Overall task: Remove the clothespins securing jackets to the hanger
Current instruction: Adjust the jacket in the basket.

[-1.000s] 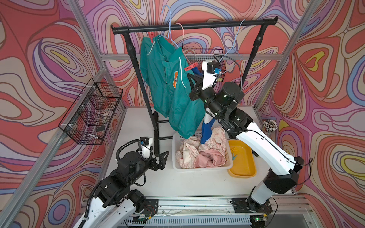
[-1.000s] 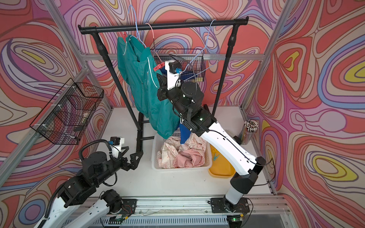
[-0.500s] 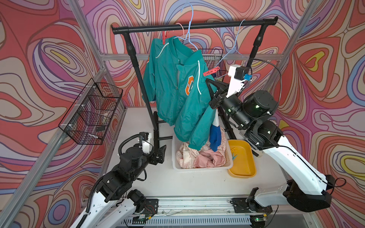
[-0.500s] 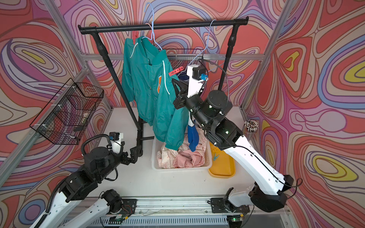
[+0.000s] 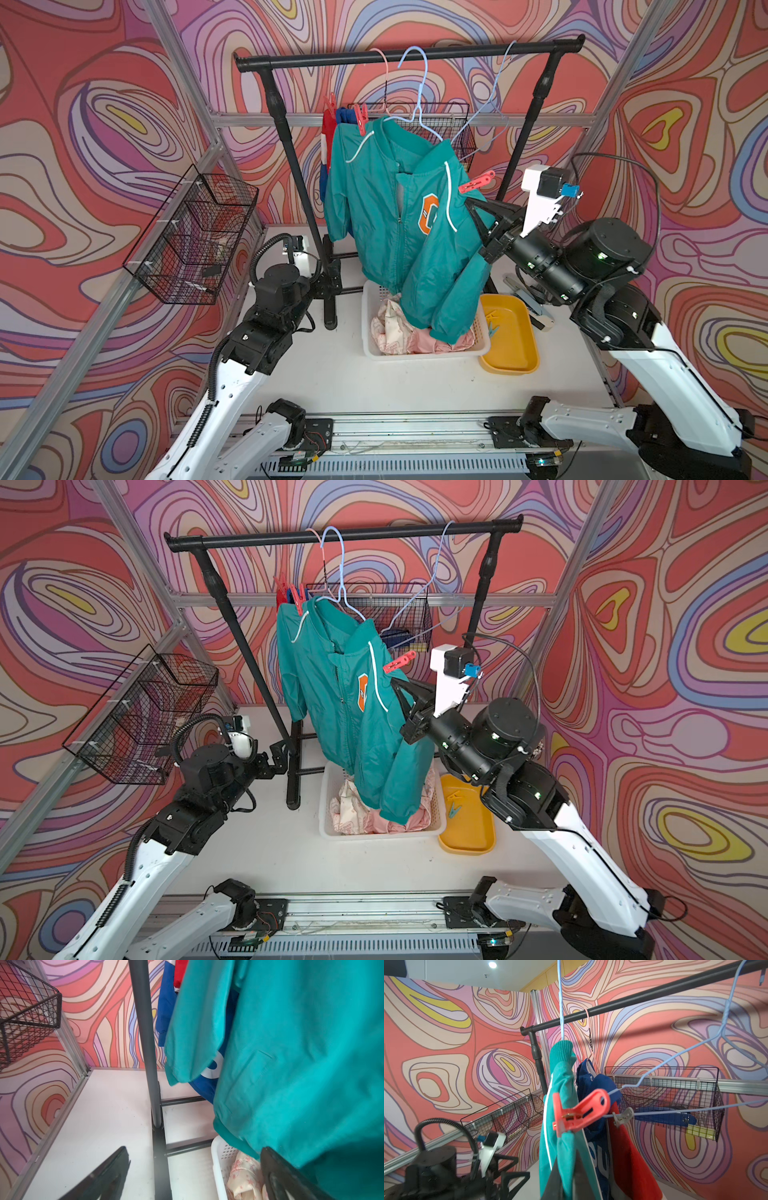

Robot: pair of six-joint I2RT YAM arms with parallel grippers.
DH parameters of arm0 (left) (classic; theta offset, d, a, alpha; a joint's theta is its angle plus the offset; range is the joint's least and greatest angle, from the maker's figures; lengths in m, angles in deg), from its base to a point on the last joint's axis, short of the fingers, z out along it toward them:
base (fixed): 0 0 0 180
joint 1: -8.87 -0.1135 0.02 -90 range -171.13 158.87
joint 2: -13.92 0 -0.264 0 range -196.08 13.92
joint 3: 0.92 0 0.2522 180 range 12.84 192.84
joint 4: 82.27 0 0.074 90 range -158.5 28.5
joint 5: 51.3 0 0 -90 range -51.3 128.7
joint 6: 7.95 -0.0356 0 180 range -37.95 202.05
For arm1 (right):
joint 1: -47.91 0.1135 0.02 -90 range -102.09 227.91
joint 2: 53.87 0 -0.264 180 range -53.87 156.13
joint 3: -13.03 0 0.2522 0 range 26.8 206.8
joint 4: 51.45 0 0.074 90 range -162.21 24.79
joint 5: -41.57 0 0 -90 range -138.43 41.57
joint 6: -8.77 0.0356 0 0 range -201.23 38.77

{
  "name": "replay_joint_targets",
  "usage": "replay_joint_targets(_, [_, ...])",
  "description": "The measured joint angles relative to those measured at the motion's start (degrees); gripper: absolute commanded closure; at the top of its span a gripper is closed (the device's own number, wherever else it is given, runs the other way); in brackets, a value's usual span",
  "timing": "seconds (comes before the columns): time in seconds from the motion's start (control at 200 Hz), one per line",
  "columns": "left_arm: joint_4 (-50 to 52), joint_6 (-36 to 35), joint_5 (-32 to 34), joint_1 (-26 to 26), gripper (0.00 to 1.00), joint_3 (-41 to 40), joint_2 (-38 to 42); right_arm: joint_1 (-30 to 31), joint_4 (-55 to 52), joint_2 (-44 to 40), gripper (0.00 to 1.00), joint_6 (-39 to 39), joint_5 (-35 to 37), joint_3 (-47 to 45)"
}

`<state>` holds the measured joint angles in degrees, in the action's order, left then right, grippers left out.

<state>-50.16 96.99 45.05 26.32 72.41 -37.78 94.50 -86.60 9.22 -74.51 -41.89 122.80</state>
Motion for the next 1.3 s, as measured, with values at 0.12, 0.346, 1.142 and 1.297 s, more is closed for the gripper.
replay_joint_targets(0.12, [-5.33, 0.28, -6.73, -4.55, 0.0, 0.5, -4.55, 0.0, -1.55, -2.25, 1.0, 0.0, -0.55, -0.46])
replay_joint_targets(0.346, [-13.99, -2.12, -20.28, -5.44, 0.0, 0.5, -8.87, 0.0, -3.91, -3.85, 1.0, -0.13, -1.81, -0.5])
replay_joint_targets(1.142, [-20.13, -3.78, -25.59, -6.36, 1.0, 9.29, -25.09, 0.0, -6.54, -3.85, 1.0, -2.62, -5.33, -0.5])
replay_joint_targets(1.297, [-18.99, -1.38, -30.42, -6.36, 1.0, 8.37, -21.51, 0.0, -5.95, -2.97, 1.0, -3.06, -6.56, -0.28])
